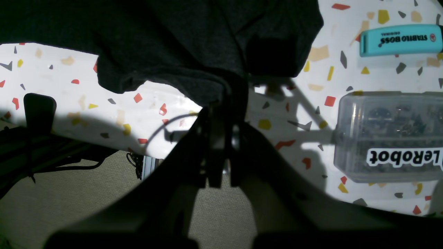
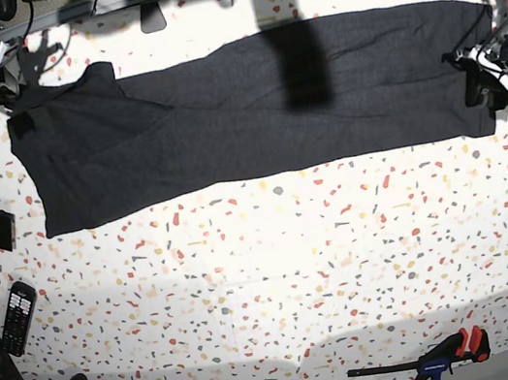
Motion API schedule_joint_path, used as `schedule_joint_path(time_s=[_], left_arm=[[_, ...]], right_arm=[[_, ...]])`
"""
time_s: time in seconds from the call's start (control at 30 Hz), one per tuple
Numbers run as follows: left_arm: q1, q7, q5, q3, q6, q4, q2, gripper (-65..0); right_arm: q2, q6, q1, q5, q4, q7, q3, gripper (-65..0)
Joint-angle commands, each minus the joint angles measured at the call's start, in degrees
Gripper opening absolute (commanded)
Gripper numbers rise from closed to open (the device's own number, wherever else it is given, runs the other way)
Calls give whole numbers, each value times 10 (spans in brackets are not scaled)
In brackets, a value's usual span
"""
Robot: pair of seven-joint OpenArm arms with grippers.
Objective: Fold the T-shirt properly
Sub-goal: 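Adjust the strip end under the left gripper, pinching and smoothing it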
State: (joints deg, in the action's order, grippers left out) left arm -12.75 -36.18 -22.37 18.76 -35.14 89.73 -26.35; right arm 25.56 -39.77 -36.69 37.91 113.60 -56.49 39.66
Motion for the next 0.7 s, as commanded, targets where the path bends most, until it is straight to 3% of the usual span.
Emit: schedule_joint_path(time_s=[0.0,0.27,0.43,0.57,0.67], left_arm=[[3,10,-6,4,-1,11,-11,-430],[4,12,2,4,-2,10,-11,-430],[8,79,92,4,15,-28,-12,-421],[13,38,-7,4,16,-35,-11,-413],[13,39,-21,4,17,-35,-10,-413]], right_arm=[[9,-2,-2,7,6,5,5,-650],[9,-2,-2,7,6,5,5,-650],[9,-2,-2,7,6,5,5,-650],[10,-2,-2,7,6,5,5,-650],[10,-2,-2,7,6,5,5,-650]])
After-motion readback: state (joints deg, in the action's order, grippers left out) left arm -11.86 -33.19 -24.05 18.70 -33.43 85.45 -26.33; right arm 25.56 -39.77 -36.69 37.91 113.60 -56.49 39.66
